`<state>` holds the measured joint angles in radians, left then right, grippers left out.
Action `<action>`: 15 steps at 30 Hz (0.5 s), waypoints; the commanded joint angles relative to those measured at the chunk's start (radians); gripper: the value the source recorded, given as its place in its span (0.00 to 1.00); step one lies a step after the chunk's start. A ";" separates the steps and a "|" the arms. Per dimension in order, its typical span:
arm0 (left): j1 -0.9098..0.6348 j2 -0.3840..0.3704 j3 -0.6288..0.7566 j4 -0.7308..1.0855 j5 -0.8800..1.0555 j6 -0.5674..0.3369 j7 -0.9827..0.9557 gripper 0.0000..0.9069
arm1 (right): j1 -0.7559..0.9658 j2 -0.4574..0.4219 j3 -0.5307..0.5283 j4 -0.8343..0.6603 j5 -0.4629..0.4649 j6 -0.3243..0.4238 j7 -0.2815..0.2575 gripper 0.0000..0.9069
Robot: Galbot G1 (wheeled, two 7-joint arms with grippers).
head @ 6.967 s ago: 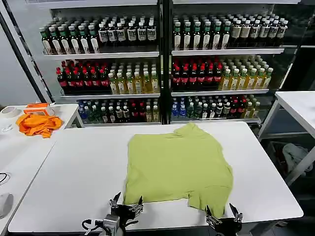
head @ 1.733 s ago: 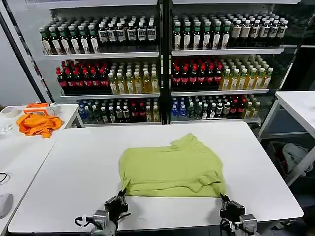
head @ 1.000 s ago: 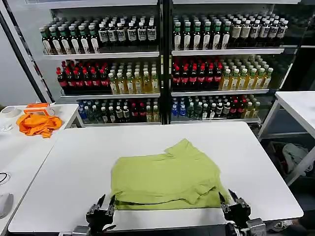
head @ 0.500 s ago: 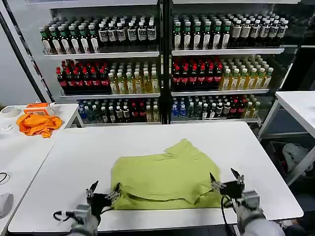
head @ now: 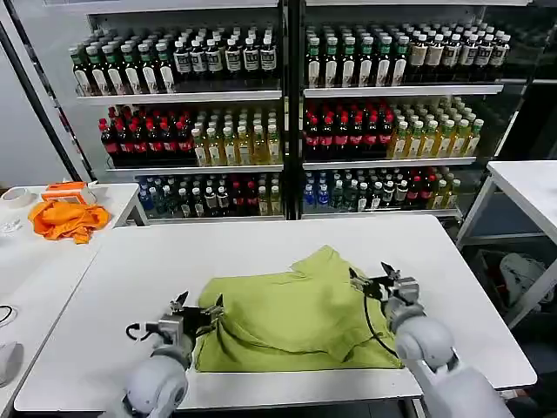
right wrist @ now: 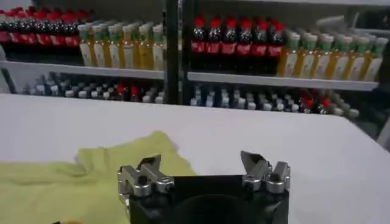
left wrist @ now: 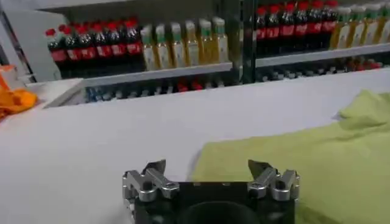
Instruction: Fold and organize the clothes.
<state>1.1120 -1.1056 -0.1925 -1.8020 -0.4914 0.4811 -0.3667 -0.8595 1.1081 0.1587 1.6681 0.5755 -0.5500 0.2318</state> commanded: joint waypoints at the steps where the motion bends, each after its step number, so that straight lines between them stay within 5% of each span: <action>1: -0.147 -0.016 0.056 0.165 -0.047 0.024 -0.007 1.00 | 0.205 0.079 -0.121 -0.268 0.044 -0.019 -0.012 1.00; 14: -0.174 -0.023 0.069 0.191 -0.066 0.011 -0.004 1.00 | 0.324 0.182 -0.152 -0.463 0.057 -0.009 -0.031 1.00; 15: -0.172 -0.022 0.072 0.194 -0.065 0.002 -0.004 0.79 | 0.331 0.188 -0.151 -0.480 0.054 -0.005 -0.033 1.00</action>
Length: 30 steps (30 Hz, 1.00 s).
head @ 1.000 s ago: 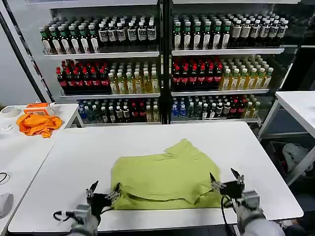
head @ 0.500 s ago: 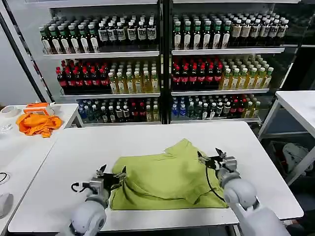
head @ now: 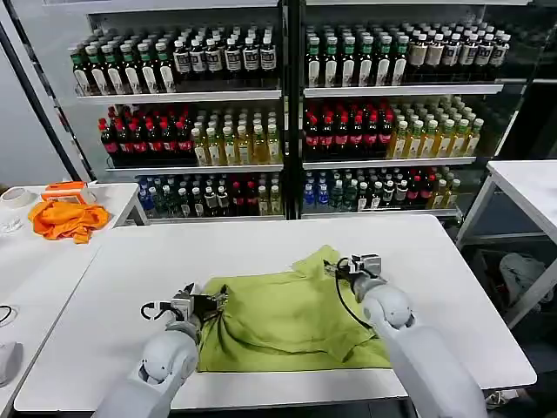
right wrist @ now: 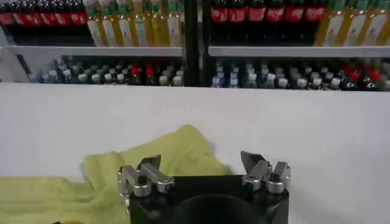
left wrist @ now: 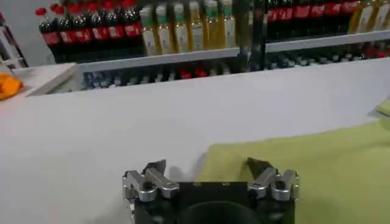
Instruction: Fold and organize the clothes.
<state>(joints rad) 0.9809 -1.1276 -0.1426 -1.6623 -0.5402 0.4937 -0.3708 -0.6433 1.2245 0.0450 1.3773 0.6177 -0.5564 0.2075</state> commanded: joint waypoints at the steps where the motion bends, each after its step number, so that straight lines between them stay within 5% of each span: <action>1: -0.037 0.001 0.024 0.054 -0.013 -0.016 -0.001 0.17 | 0.120 0.078 -0.035 -0.202 0.011 0.003 -0.011 1.00; 2: -0.034 0.001 0.025 0.053 -0.012 -0.017 0.000 0.04 | 0.123 0.084 -0.034 -0.213 0.012 0.003 -0.014 1.00; 4: -0.025 0.004 0.028 0.046 -0.011 -0.017 0.003 0.02 | 0.123 0.091 -0.035 -0.220 0.012 0.004 -0.016 0.76; 5: -0.021 0.005 0.028 0.044 -0.011 -0.016 0.003 0.02 | 0.122 0.094 -0.039 -0.223 0.011 0.005 -0.017 0.41; 7: -0.014 0.007 0.031 0.037 -0.011 -0.016 0.007 0.02 | 0.116 0.097 -0.045 -0.225 0.008 0.008 -0.020 0.02; 30: 0.052 0.056 -0.008 -0.105 -0.056 -0.118 0.045 0.02 | 0.022 0.024 -0.014 0.014 0.005 0.044 -0.024 0.00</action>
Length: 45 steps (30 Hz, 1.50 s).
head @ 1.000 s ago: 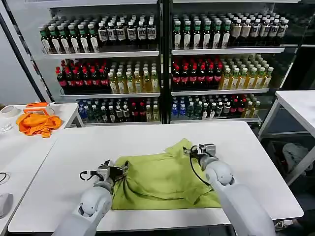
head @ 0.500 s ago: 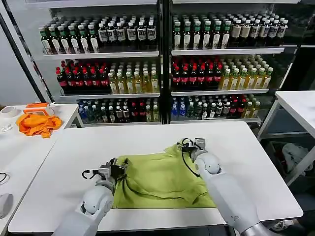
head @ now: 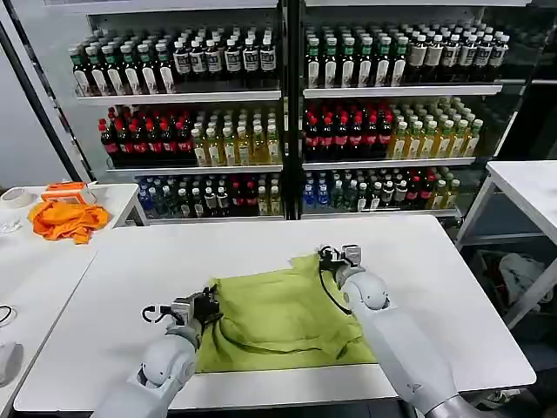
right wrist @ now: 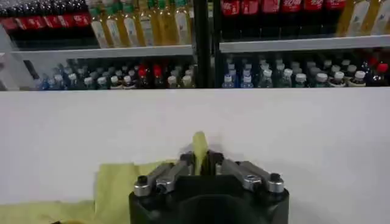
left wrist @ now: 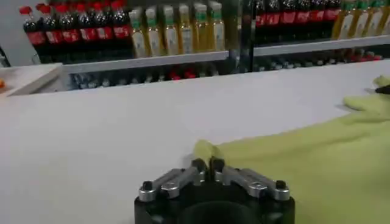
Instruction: Fold and organize the clothes.
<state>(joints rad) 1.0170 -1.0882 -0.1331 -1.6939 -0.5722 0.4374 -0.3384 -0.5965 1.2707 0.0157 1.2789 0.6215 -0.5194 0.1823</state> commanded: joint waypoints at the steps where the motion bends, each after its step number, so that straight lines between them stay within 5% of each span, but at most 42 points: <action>1: 0.018 0.019 -0.021 -0.083 -0.028 -0.068 0.015 0.02 | -0.031 -0.028 0.021 0.132 0.005 0.005 0.003 0.00; 16: 0.143 0.071 -0.093 -0.244 -0.046 -0.074 0.071 0.02 | -0.218 -0.164 0.154 0.500 0.068 -0.037 0.034 0.00; 24: 0.302 0.113 -0.145 -0.375 0.038 -0.073 0.098 0.01 | -0.441 -0.207 0.237 0.663 0.023 -0.034 0.023 0.00; 45: 0.478 0.113 -0.173 -0.412 0.264 -0.094 0.119 0.02 | -0.763 -0.171 0.322 0.784 -0.111 -0.009 0.012 0.00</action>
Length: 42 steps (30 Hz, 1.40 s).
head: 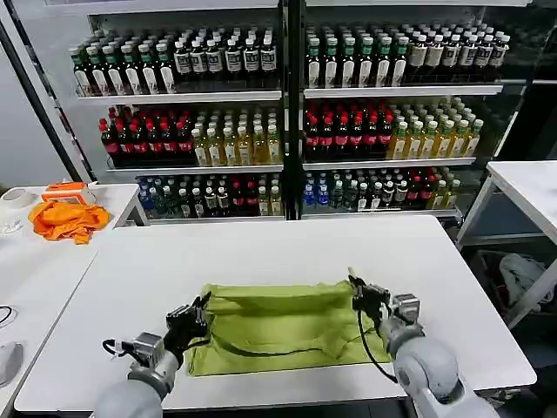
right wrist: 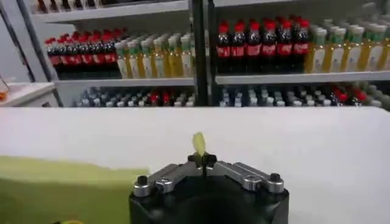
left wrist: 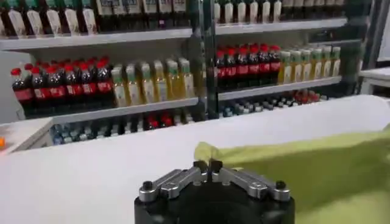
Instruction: Fold and organize the clothes.
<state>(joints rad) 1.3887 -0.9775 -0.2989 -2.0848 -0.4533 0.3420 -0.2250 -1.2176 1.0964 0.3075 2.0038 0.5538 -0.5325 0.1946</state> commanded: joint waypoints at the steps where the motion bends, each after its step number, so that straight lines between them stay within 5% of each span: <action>1: 0.111 0.002 -0.001 -0.015 0.172 0.002 0.008 0.02 | -0.140 0.006 0.028 0.054 -0.046 0.004 0.001 0.00; 7: 0.115 -0.005 0.012 0.010 0.258 0.015 0.026 0.03 | -0.114 0.022 0.014 0.024 -0.056 -0.024 0.012 0.06; 8: 0.114 -0.006 0.014 0.013 0.265 0.019 0.029 0.10 | -0.112 0.023 0.013 0.021 -0.056 -0.025 0.012 0.06; 9: 0.114 -0.008 0.014 0.014 0.272 0.023 0.032 0.46 | -0.109 0.026 0.012 0.017 -0.061 -0.030 0.013 0.89; 10: 0.115 -0.009 0.014 0.012 0.280 0.027 0.036 0.72 | -0.105 0.029 0.012 0.016 -0.063 -0.029 0.013 1.00; 11: 0.116 -0.011 0.014 0.010 0.284 0.031 0.038 0.94 | -0.105 0.029 0.012 0.016 -0.063 -0.029 0.014 1.00; 12: 0.116 -0.012 0.015 0.009 0.297 0.031 0.038 1.00 | -0.105 0.030 0.013 0.018 -0.063 -0.029 0.014 1.00; 21: 0.111 -0.062 -0.005 -0.026 0.270 0.016 -0.051 1.00 | -0.149 0.017 0.033 0.075 -0.085 -0.023 0.008 1.00; 32: 0.129 -0.275 -0.022 -0.032 0.134 0.075 -0.163 1.00 | -0.200 0.022 0.044 0.098 -0.098 -0.018 0.009 1.00; 40: 0.135 -0.354 0.014 0.036 0.180 0.092 -0.193 1.00 | -0.205 0.029 0.037 0.093 -0.101 -0.017 0.011 1.00; 42: 0.133 -0.358 0.015 0.044 0.185 0.090 -0.200 0.67 | -0.207 0.029 0.037 0.094 -0.102 -0.017 0.011 1.00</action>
<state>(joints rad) 1.5155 -1.2239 -0.2981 -2.0888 -0.2733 0.4066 -0.3729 -1.4106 1.1248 0.3423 2.0895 0.4550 -0.5489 0.2052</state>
